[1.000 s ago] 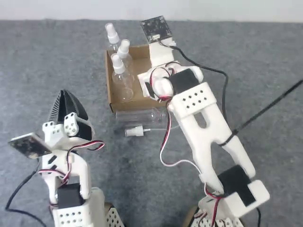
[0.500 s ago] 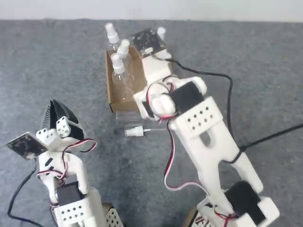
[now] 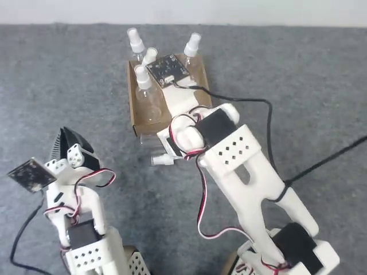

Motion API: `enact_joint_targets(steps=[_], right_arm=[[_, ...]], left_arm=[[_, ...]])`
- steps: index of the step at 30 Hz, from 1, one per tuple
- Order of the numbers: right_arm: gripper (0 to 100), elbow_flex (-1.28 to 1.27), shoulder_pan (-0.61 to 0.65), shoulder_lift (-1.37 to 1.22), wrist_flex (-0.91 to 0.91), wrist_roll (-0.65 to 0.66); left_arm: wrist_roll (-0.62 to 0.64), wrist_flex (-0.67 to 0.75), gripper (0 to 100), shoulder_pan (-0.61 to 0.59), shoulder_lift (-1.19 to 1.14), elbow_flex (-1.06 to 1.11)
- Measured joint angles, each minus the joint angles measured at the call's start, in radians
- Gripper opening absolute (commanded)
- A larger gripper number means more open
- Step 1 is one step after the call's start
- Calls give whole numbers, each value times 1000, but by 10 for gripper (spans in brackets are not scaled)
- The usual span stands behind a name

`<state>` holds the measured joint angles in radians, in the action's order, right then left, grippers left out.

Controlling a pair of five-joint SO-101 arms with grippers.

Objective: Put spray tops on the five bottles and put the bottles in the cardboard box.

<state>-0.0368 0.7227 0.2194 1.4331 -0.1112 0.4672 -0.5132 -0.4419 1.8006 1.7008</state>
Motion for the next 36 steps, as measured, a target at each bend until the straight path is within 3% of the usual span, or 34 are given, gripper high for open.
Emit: enact_joint_targets(steps=[18,27,36], right_arm=[[76,-488,21,0,-689,0],[76,-517,51,-106,-848,0],[76,-430,54,-269,-856,0]], left_arm=[[0,0,16,-35,0,0],[0,0,16,-35,0,0],[0,0,16,-35,0,0]])
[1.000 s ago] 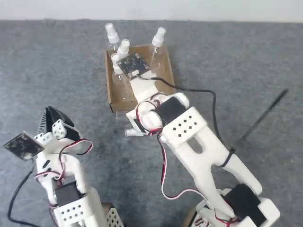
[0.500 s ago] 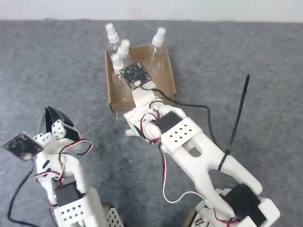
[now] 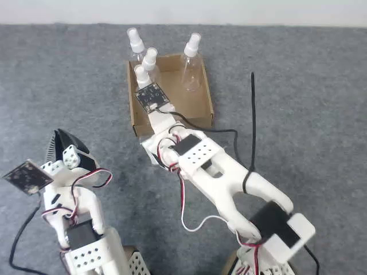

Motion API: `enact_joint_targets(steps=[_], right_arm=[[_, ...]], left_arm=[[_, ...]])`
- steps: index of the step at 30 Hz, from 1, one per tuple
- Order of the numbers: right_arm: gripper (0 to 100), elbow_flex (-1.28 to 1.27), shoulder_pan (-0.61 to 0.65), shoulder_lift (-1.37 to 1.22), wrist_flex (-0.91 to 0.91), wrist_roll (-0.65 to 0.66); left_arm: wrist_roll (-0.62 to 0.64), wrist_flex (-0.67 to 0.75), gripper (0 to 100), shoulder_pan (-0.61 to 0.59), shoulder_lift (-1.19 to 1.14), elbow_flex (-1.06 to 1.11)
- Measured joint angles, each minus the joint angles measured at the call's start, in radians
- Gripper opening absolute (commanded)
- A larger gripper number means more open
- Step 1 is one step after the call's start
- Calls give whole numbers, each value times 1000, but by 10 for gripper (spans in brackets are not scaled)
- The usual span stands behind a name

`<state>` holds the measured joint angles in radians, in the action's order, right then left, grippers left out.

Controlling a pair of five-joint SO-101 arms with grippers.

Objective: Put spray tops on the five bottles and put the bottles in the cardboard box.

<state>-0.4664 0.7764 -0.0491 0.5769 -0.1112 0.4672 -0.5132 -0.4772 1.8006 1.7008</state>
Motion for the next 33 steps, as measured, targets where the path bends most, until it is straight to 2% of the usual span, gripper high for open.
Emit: enact_joint_targets(steps=[28,33], right_arm=[[76,26,-18,-69,-103,0],[76,35,-21,-89,-107,74]], left_arm=[[0,0,16,0,0,0],[0,0,16,0,0,0]])
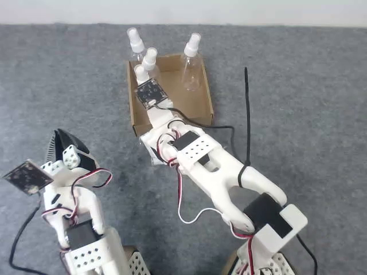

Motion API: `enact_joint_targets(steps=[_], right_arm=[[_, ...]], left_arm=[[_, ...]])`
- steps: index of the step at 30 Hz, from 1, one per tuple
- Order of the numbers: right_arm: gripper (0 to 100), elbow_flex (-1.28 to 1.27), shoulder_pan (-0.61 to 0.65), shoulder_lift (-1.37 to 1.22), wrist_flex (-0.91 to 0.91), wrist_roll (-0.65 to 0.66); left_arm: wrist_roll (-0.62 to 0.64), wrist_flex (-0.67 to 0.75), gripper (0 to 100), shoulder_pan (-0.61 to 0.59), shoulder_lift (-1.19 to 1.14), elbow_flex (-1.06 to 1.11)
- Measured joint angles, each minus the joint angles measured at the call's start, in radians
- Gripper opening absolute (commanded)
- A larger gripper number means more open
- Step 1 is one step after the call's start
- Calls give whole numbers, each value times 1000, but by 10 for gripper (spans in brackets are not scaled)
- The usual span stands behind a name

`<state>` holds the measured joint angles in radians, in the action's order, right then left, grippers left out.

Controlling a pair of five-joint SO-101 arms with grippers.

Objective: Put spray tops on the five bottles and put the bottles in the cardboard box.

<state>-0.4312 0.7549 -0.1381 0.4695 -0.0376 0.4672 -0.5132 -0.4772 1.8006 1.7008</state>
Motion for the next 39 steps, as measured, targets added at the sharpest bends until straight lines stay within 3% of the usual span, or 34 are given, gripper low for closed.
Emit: enact_joint_targets(steps=[16,26,33,39], right_arm=[[76,49,8,29,265,222],[76,41,3,192,486,232],[76,41,5,253,480,233],[76,-8,3,252,287,118]], left_arm=[[0,0,16,-23,0,0],[0,0,16,-41,0,0],[0,0,16,-41,0,0],[0,0,16,-41,0,0]])
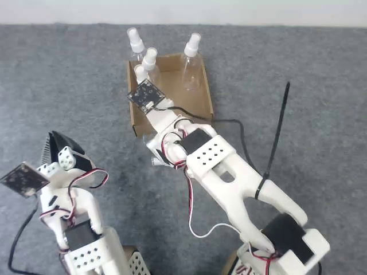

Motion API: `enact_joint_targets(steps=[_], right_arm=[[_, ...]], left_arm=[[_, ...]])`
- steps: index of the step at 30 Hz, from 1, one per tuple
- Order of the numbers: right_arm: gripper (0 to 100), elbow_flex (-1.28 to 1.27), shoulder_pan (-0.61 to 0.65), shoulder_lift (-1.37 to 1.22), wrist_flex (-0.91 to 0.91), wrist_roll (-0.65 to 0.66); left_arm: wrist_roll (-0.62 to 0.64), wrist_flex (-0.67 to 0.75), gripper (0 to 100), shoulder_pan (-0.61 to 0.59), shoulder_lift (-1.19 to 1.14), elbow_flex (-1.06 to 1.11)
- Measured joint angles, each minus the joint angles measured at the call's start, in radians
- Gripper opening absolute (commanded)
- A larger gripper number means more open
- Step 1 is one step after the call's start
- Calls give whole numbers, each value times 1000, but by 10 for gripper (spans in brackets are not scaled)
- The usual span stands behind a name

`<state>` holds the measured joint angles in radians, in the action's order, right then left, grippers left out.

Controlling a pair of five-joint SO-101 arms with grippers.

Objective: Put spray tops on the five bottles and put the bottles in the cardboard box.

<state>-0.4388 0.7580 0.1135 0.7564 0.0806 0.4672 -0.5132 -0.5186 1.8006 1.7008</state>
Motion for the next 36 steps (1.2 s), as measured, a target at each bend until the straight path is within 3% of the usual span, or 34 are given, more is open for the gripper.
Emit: enact_joint_targets(steps=[10,26,36], right_arm=[[76,0,-29,-186,-238,-20],[76,8,-35,-259,-269,-25],[76,21,-34,-167,3,86]], left_arm=[[0,0,16,0,0,0],[0,0,16,0,0,0],[0,0,16,0,0,0]])
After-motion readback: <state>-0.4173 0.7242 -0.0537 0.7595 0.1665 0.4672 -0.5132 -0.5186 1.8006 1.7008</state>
